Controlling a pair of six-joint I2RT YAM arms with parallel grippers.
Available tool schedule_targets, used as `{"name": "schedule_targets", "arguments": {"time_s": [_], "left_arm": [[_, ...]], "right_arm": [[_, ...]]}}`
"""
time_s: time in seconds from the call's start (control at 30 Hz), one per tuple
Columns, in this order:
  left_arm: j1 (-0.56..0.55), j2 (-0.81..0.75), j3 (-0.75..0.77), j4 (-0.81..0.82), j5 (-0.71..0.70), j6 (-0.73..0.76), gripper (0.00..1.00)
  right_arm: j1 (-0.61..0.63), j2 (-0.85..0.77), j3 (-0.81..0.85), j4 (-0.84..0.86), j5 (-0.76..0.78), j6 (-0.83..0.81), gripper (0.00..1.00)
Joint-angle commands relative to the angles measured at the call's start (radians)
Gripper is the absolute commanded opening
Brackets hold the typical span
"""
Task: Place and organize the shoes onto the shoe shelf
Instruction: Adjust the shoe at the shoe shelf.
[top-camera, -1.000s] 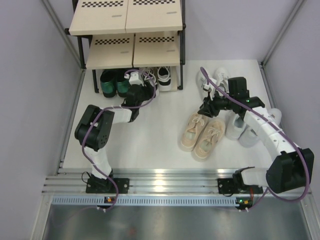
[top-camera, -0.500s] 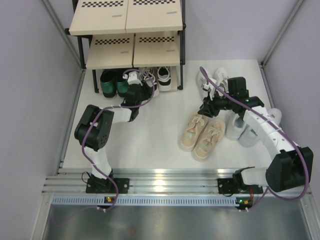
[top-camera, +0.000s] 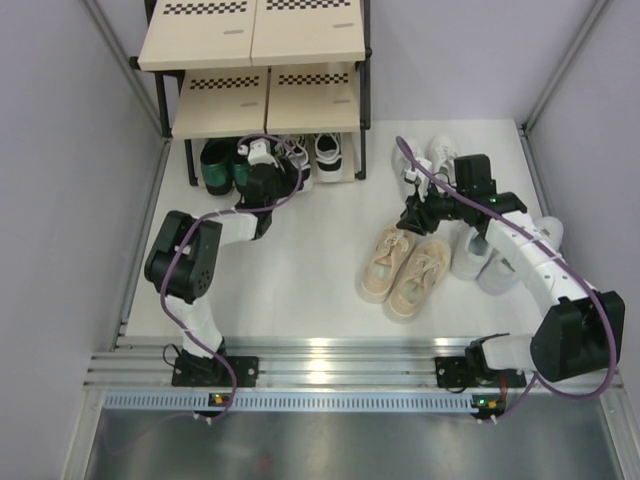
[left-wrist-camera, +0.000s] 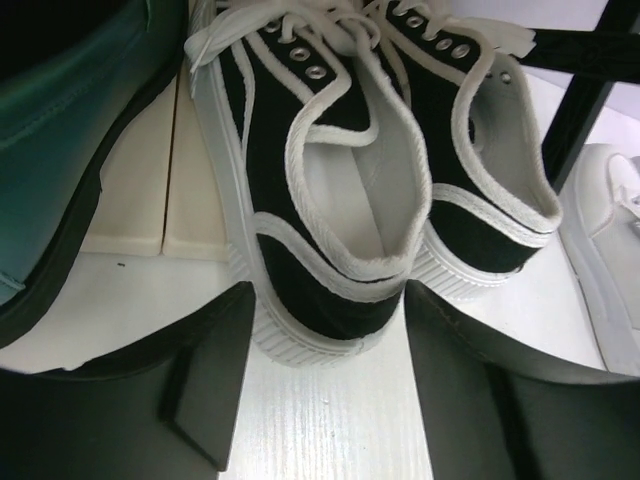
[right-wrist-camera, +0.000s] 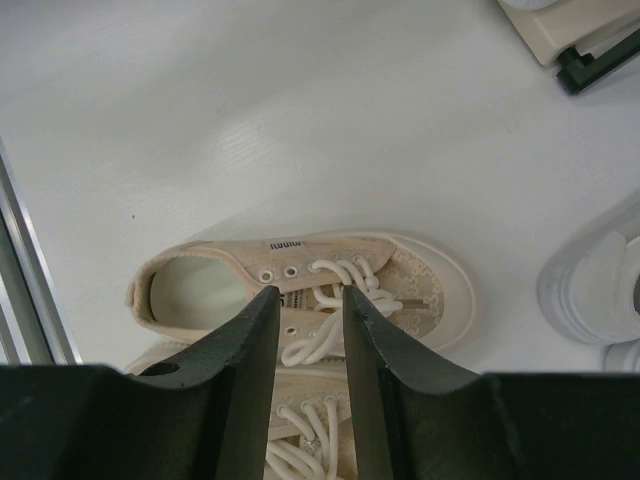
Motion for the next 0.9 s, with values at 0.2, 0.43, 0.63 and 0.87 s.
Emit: {"name": "schedule_targets", "arguments": {"time_s": [0.2, 0.43, 0.63, 0.87], "left_arm": [[0.01, -0.224, -0.034, -0.026, 0.127, -0.019, 0.79], [0.022, -0.494, -0.077, -0.324, 0.179, -0.029, 0.81], [0.064, -0.776, -0.055, -0.715, 0.158, 0.093, 0.82], [0.065, -1.193, -0.115, -0.99, -0.017, 0.269, 0.88]], "right_arm": [[0.062, 0.076, 0.115, -0.117, 0.025, -0.204, 0.33], [0.218, 0.211, 0.282, -0.248, -0.011, -0.62, 0.52], [0.368, 0.421, 0.507, -0.282, 0.087, -0.745, 0.55], [0.467, 0.693, 0.805, -0.164, 0.329, -0.708, 0.48]]}}
